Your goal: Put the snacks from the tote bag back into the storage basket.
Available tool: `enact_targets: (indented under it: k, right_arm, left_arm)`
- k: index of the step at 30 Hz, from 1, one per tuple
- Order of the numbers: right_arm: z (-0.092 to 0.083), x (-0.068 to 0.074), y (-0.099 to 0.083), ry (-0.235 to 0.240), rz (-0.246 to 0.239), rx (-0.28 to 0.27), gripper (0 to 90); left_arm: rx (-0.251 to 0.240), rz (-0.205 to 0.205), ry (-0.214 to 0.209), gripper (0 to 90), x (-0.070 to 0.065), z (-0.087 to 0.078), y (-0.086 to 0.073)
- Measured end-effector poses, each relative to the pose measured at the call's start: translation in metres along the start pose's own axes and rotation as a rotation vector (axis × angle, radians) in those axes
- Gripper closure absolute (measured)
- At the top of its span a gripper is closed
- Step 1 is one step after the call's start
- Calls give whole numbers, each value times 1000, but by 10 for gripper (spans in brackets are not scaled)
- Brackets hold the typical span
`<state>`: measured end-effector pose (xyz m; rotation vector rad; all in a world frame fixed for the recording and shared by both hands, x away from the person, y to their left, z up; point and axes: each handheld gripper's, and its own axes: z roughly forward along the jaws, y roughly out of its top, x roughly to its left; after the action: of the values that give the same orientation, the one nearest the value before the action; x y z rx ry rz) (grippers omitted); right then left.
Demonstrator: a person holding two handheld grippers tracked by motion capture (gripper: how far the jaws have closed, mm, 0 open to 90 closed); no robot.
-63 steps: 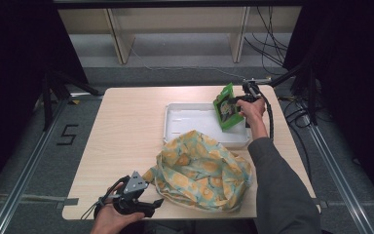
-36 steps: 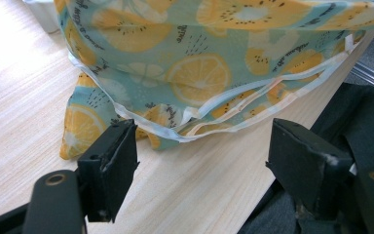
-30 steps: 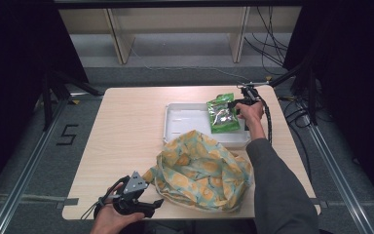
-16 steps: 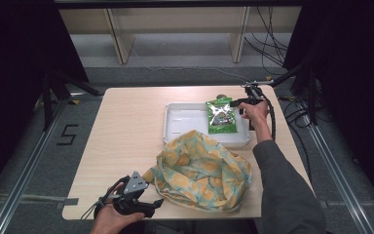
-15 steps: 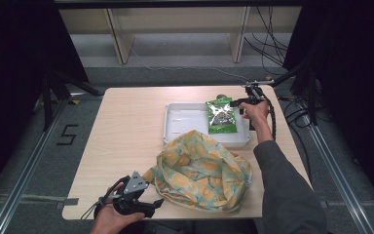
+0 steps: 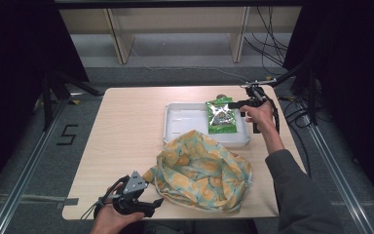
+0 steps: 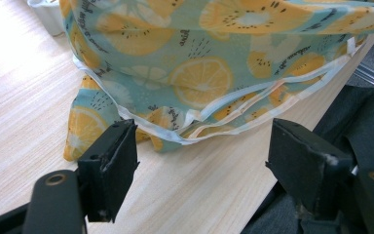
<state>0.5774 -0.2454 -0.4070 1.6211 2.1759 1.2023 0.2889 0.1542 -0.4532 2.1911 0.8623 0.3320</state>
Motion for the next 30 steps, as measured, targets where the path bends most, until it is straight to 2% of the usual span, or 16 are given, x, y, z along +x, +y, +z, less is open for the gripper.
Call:
enact_targets:
  k: [2,3,4,6,7,8,9,10,14,15,18,20,22,23,25,30]
  right_arm:
    - [-5,6,-3,24,27,-6,501]
    - [-7,5,-4,31,0,-8,488]
    - [-10,10,-6,29,44,10,472]
    - [-13,9,-7,12,-25,-17,472]
    - [-15,8,-8,37,-38,-28,468]
    - [-18,13,-10,27,-1,-28,462]
    - [-21,10,-10,32,-49,-27,453]
    - [-23,14,-13,44,-13,-24,447]
    - [-33,18,-20,46,-44,-49,437]
    - [-34,16,-21,42,-78,-47,435]
    - [-41,23,-26,61,-65,-43,430]
    - [-45,28,-29,69,-50,-36,427]
    - [-48,27,-31,69,-105,-44,422]
    - [-49,31,-33,74,-80,-41,423]
    - [-51,30,-35,83,-126,-55,422]
    - [-58,33,-42,73,-118,-52,419]
  left_arm:
    - [1,3,0,260,0,0,0]
    - [0,3,0,261,0,0,0]
    - [1,3,1,260,0,0,0]
    - [6,7,1,260,0,-1,0]
    - [14,16,0,260,1,-2,0]
    - [14,16,0,260,1,-2,0]
    - [15,17,0,260,1,-2,0]
    - [14,18,0,260,1,-2,1]
    - [14,18,1,260,2,-2,1]
    - [13,16,2,260,2,-2,1]
    - [10,15,3,260,2,-2,0]
    - [-6,-25,7,260,0,-1,0]
    - [-5,-3,7,260,1,-1,0]
    - [-7,-6,12,260,1,-1,0]
    - [8,-12,2,260,1,-2,0]
    - [0,2,8,260,2,-2,0]
